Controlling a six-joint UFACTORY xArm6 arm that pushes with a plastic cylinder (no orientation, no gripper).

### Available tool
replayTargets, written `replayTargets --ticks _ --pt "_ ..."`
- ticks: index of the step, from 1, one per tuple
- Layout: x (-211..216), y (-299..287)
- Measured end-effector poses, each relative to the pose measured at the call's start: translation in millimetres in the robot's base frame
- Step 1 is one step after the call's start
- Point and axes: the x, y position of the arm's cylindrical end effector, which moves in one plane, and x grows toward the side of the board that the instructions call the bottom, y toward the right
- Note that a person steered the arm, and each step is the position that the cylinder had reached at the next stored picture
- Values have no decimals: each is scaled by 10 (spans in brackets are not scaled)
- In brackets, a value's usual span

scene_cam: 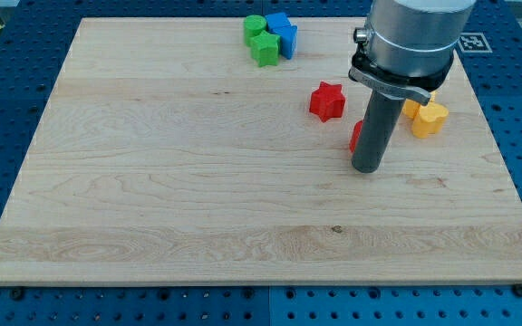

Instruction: Move your arm to the right

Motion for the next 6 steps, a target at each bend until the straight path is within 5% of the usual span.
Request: replayTargets --ticks 6 --pt "26 532"
